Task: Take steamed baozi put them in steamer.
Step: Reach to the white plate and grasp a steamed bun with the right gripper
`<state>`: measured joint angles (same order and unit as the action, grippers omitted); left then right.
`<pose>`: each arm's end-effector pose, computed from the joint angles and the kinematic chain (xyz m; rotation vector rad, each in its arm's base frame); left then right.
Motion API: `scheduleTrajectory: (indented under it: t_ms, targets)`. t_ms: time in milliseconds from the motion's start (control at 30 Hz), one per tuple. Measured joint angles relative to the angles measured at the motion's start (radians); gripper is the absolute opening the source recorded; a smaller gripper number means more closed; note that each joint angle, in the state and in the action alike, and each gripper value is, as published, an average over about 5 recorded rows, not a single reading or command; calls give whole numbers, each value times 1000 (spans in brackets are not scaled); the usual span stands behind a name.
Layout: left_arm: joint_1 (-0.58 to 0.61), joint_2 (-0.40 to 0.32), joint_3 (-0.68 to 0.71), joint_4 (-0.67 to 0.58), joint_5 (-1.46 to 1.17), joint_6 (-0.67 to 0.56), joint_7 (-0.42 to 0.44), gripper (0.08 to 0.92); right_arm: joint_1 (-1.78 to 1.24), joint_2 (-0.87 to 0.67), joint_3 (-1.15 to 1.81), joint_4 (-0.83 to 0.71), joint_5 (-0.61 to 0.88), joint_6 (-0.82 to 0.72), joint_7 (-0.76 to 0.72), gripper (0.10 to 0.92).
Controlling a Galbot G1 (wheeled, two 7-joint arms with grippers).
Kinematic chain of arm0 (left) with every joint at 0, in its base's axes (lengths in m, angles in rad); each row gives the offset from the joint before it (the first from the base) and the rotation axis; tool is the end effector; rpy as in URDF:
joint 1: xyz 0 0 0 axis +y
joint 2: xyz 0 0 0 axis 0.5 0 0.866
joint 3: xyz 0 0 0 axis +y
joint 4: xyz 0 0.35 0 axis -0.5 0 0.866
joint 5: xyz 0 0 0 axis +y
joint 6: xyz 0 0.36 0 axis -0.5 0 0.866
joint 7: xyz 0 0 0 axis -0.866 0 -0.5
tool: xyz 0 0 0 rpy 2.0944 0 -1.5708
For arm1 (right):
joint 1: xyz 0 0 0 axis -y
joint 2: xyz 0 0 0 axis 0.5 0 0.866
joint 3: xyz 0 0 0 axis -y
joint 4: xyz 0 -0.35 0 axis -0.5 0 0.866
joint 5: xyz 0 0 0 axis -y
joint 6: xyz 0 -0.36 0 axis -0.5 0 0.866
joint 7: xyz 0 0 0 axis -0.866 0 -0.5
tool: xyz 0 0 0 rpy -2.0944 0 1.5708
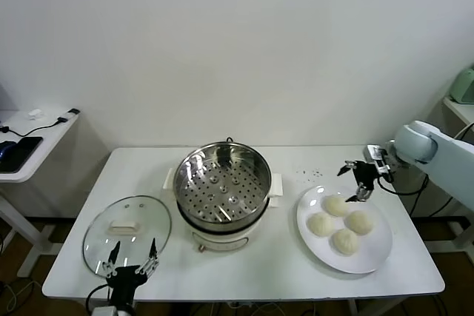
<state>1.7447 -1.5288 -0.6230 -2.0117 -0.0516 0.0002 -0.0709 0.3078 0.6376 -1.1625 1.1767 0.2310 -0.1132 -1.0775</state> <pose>0.1232 0.0405 -0.3574 0.2008 -2.8826 -0.0680 0.5349 -0.1958 -0.1564 1.3245 -1.4333 1.2535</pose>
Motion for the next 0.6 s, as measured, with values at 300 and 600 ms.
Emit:
scheduleTrajectory:
  t_ms: [300, 600]
  targets:
    - [-12, 0, 5, 22, 4, 0, 3, 823, 22, 101, -104, -82, 41, -97, 31, 823]
    - [-13, -5, 18, 34, 20, -1, 11, 823, -6, 145, -130, -132, 42, -153, 52, 823]
